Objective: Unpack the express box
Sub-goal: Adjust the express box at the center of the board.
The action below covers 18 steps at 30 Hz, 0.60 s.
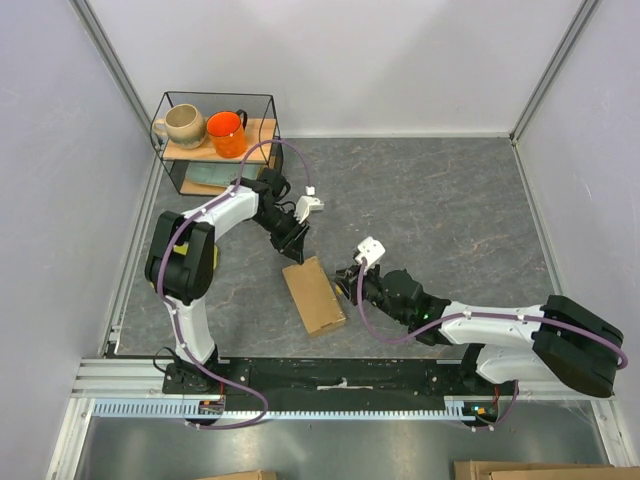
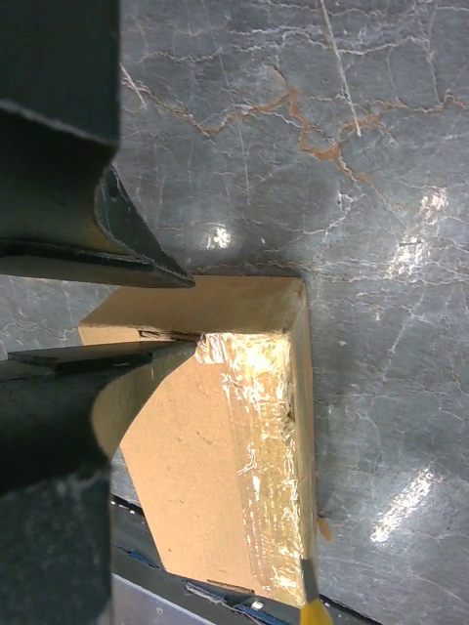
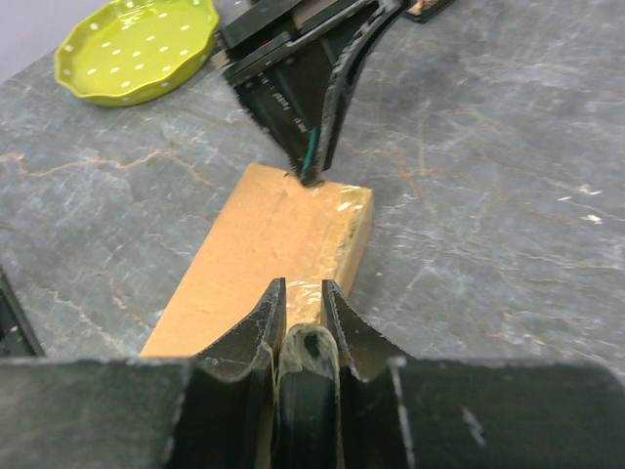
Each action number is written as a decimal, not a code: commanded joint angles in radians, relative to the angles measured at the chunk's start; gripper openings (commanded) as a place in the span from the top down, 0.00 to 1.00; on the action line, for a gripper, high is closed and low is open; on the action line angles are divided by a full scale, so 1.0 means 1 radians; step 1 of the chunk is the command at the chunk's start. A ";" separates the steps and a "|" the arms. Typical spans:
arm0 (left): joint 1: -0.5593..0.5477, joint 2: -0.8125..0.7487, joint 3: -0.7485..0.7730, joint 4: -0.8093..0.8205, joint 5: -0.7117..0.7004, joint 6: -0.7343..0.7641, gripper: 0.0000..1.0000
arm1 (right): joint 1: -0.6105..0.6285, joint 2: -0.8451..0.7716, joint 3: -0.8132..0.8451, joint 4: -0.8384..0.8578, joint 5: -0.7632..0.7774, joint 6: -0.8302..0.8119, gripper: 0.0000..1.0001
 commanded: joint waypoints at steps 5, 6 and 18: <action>-0.005 -0.080 -0.066 0.047 0.022 -0.003 0.66 | -0.025 0.057 0.121 0.042 0.163 -0.096 1.00; -0.005 -0.085 -0.073 0.058 0.022 -0.009 0.66 | -0.027 0.079 0.141 0.064 0.160 -0.095 1.00; -0.007 -0.080 -0.077 0.073 0.025 -0.017 0.67 | -0.030 0.238 0.184 0.208 0.098 -0.067 1.00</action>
